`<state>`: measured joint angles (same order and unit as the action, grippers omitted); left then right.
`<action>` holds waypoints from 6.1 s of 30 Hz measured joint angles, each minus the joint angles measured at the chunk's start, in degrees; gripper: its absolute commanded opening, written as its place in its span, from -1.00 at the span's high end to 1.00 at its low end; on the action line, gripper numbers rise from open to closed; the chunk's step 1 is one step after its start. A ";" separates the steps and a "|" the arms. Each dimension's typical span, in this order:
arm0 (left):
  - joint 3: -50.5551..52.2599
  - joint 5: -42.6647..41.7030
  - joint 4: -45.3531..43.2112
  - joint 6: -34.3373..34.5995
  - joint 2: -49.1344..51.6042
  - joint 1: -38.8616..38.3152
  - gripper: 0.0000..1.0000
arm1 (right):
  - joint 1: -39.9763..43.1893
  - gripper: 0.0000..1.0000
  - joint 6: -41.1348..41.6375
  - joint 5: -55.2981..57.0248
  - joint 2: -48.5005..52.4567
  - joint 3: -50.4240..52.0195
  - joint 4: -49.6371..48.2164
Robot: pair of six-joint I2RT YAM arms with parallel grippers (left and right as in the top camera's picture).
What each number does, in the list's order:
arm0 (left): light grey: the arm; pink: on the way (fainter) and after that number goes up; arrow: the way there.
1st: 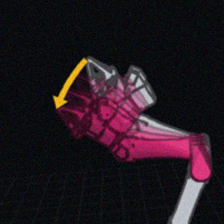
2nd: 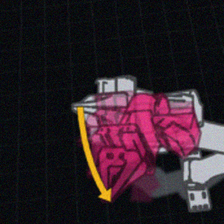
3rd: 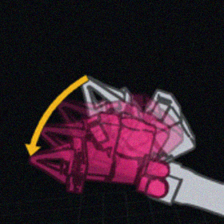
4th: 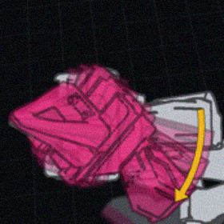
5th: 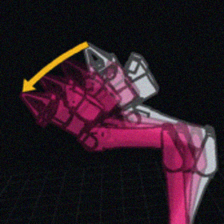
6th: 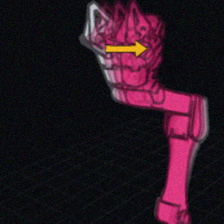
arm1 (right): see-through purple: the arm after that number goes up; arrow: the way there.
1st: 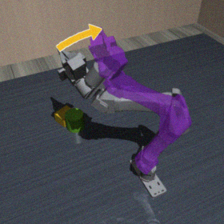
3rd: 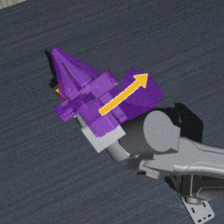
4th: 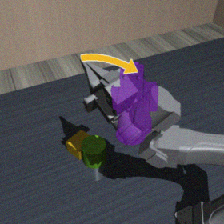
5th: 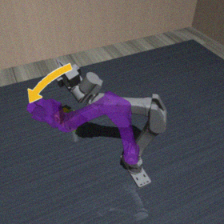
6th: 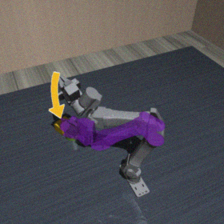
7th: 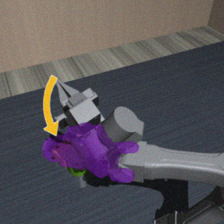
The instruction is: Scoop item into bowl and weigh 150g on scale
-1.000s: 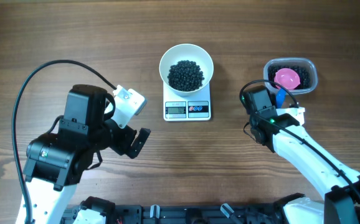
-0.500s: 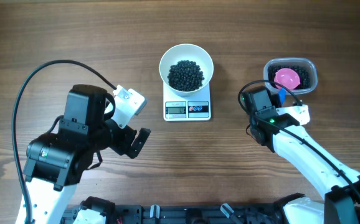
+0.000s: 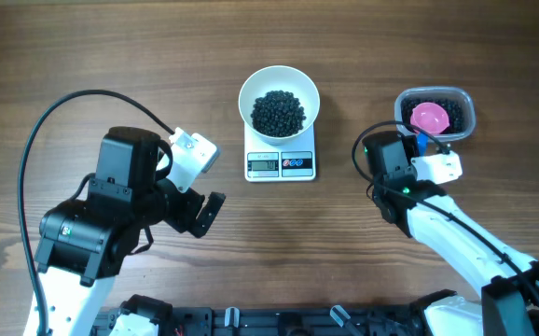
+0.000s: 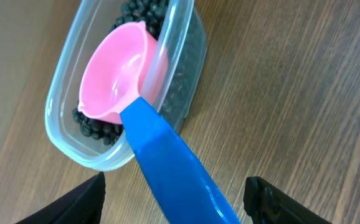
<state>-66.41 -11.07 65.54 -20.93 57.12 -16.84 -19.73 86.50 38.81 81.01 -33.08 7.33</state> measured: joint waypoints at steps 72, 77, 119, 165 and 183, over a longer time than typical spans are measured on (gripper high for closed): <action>0.00 0.00 0.02 0.00 0.00 0.00 -1.00 | 1.07 0.91 -2.40 3.63 -2.27 9.29 -29.31; 0.00 0.00 0.02 0.00 0.00 0.00 -1.00 | 1.07 0.91 -2.40 1.90 -4.87 9.29 -29.70; -0.09 -0.17 0.04 0.00 -0.02 0.00 -1.00 | 20.04 0.91 -49.03 -45.72 5.14 -65.24 36.72; -0.09 -0.20 0.00 0.00 0.00 0.00 -1.00 | 14.88 0.91 -87.27 -12.61 29.44 -68.39 67.23; -0.09 -0.20 0.00 0.00 0.00 0.00 -1.00 | 14.56 0.91 -86.23 -12.66 33.22 -68.39 65.44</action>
<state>-66.50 -11.27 65.54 -20.93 57.12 -16.84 -5.17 0.27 26.15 114.24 -101.47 72.77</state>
